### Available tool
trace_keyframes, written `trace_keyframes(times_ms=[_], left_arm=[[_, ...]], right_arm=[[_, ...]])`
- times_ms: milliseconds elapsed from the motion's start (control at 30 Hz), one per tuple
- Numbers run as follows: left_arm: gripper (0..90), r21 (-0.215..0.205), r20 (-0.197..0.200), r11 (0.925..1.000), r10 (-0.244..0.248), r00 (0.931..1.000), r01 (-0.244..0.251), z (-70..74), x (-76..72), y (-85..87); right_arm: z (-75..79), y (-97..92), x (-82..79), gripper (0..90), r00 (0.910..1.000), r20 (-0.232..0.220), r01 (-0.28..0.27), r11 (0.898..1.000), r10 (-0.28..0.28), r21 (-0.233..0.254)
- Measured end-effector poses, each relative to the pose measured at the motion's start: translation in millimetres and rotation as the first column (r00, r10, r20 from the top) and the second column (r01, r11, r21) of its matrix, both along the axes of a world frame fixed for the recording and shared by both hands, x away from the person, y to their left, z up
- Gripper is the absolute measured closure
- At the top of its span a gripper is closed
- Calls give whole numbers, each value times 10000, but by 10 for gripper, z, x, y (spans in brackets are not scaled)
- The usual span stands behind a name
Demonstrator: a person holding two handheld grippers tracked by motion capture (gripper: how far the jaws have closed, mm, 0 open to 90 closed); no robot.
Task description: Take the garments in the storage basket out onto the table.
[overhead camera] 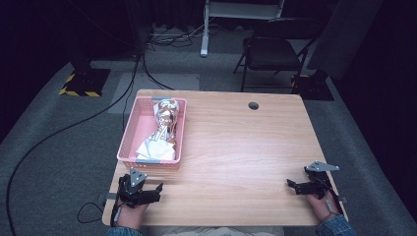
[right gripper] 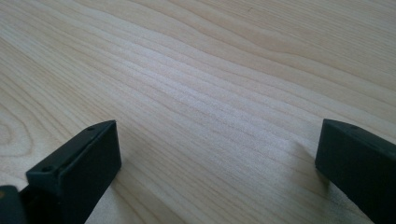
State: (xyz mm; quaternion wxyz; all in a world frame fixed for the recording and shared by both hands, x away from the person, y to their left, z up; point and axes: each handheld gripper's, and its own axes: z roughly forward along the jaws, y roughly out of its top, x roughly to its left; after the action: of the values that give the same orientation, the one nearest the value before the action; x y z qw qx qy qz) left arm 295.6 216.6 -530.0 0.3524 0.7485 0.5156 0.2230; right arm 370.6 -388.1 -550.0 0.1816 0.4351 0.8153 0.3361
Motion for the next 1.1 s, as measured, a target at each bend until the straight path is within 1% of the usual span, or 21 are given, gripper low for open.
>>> trace_keyframes(times_ms=[67, 200, 367, 567, 667, 700, 800, 867, 900, 933, 967, 1100], left_arm=[[31, -95, 106, 10000, 8, 9999, -7, 31, -11, -3], [32, -101, 364, 9999, 42, 9993, -39, 108, -34, -1], [34, -162, 555, 9999, 66, 9984, -57, 192, -52, -4], [38, -219, 825, 9996, 196, 9964, -179, 353, -76, 23], [39, -285, 875, 9993, 248, 9959, -224, 408, -80, 36], [39, -285, 875, 9993, 248, 9959, -224, 408, -80, 36], [39, -370, 983, 9989, 309, 9947, -274, 486, -71, 55], [39, -428, 1027, 9987, 313, 9942, -270, 509, -65, 58], [39, -429, 1065, 9987, 305, 9938, -261, 536, -59, 62], [39, -409, 1158, 9988, 304, 9928, -258, 599, -44, 66], [39, -409, 1158, 9988, 304, 9928, -258, 599, -44, 66], [38, -440, 1350, 9987, 330, 9903, -273, 711, -11, 71]], right_arm=[[0, 0, 0, 0, 10000, -1, -2, 10000, 2, -1], [0, 0, 0, 0, 10000, -2, -5, 10000, 5, 0], [0, -1, 1, 0, 10000, -2, -11, 10000, 11, 0], [0, 0, 1, 0, 10000, -3, -11, 10000, 11, 0], [0, -1, 1, 0, 10000, -3, -14, 10000, 14, 0], [0, 0, 1, 0, 10000, -5, -13, 10000, 13, 1], [0, 0, 1, 0, 10000, -4, -12, 10000, 12, 2], [0, 0, 2, 0, 10000, -3, -18, 10000, 18, 0], [0, 0, 2, 0, 10000, -4, -18, 10000, 18, 1], [0, 0, 2, 0, 10000, -3, -19, 10000, 19, 1], [0, 0, 2, 0, 10000, -3, -19, 10000, 19, 1], [0, 1, 3, 0, 10000, 2, -22, 10000, 22, 1]])
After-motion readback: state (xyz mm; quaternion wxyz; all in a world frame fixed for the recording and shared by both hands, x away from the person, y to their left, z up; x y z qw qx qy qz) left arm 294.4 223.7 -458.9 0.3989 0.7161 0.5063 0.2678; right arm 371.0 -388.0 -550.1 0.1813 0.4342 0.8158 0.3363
